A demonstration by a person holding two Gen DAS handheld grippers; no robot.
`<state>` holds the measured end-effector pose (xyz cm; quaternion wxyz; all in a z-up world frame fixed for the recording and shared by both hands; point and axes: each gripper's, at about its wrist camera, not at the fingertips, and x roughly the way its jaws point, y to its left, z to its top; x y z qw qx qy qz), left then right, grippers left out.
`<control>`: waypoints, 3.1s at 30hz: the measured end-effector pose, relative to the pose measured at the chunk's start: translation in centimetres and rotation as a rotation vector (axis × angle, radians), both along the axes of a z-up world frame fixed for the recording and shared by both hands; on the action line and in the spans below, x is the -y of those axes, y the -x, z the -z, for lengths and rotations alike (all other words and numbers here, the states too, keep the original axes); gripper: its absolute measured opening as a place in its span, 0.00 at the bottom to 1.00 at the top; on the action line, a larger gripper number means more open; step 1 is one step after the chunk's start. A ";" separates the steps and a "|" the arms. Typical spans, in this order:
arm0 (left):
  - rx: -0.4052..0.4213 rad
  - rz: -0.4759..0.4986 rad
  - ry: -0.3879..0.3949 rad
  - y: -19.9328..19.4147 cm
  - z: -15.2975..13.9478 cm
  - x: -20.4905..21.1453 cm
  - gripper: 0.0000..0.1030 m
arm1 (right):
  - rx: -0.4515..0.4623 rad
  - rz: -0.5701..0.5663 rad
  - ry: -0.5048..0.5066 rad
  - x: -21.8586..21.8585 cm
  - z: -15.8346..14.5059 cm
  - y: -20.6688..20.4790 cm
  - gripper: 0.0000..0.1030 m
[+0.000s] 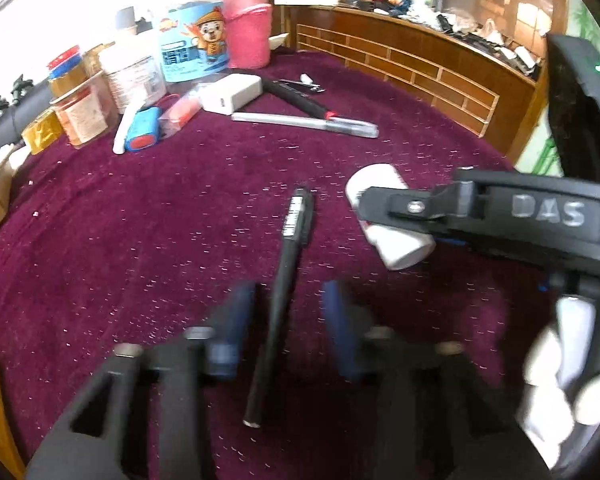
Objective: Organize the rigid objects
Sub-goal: 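Grasp the black pen with the left tool while the right tool lifts the pill jar, then carry the black pen and white pill jar over the white box, then open both tools to drop the pen and pill jar into the box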
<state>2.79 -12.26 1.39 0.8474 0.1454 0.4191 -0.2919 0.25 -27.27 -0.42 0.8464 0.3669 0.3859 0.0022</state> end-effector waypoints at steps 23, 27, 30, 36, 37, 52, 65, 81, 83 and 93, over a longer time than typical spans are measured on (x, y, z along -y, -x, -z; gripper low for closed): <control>0.026 -0.191 0.441 8.8 -8.0 -18.0 0.06 | 0.039 -0.012 -0.027 0.1 0.3 0.1 0.30; 0.067 -0.245 0.537 11.6 -9.8 -22.8 0.06 | 0.040 -0.015 0.027 -0.6 0.0 0.0 0.30; 0.100 -0.282 0.585 13.6 -10.8 -26.3 0.06 | 0.046 -0.023 0.066 -1.2 -0.4 0.0 0.30; 0.100 -0.417 0.634 16.7 -10.1 -34.3 0.06 | 0.097 -0.114 0.084 -5.0 -2.7 1.1 0.30; 0.102 -0.447 0.639 17.2 -9.7 -35.6 0.06 | 0.103 -0.145 0.061 -6.1 -3.0 1.4 0.30; -0.060 -0.701 0.715 18.2 -3.1 -47.6 0.07 | 0.128 -0.666 -0.056 -27.5 -6.6 3.8 0.30; -0.093 -0.784 0.476 14.2 -1.9 -48.1 0.27 | 0.053 -0.773 0.100 -37.2 -5.2 4.3 0.30; 0.080 -0.764 0.410 18.2 -4.5 -47.4 0.58 | 0.063 -0.649 0.255 -38.2 -5.8 4.2 0.46; 0.093 -0.768 0.413 18.5 -4.6 -47.5 0.58 | 0.085 -0.699 0.249 -39.2 -6.2 4.3 0.46; 0.110 -0.808 0.412 19.2 -4.5 -48.0 0.58 | -0.033 -0.859 0.266 -44.7 -3.6 3.7 0.46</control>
